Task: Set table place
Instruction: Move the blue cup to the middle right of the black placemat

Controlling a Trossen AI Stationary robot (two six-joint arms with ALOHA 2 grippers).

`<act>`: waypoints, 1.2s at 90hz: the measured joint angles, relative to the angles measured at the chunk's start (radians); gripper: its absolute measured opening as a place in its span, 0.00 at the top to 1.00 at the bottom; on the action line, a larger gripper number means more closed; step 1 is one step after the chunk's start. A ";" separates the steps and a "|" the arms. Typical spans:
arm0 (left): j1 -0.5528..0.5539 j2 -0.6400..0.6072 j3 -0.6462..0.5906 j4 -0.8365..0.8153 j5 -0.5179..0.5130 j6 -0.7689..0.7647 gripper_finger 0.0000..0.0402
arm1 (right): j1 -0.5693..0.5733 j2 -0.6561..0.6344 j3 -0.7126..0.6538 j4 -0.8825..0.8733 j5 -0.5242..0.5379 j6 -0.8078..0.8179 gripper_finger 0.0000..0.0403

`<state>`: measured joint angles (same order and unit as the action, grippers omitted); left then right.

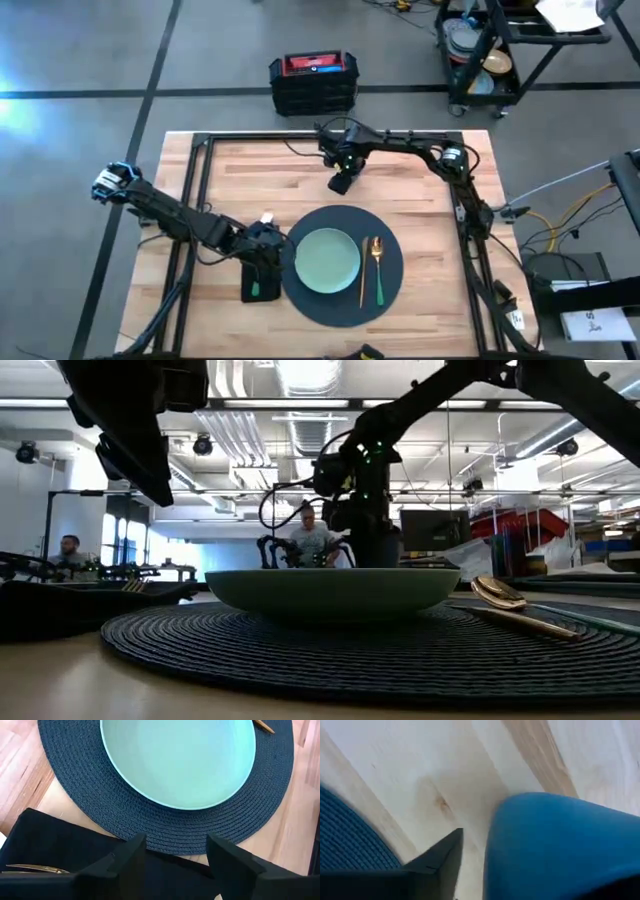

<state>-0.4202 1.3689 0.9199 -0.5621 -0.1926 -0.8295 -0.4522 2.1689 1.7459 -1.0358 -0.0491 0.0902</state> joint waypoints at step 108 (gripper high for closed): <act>-0.005 0.000 -0.026 0.029 0.000 0.069 0.75 | 0.485 -0.825 -0.812 -0.023 0.104 0.746 1.00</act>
<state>-0.4255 1.3689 0.8936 -0.5327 -0.1925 -0.7605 0.0326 1.3441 0.9338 -1.0591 0.0550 0.8364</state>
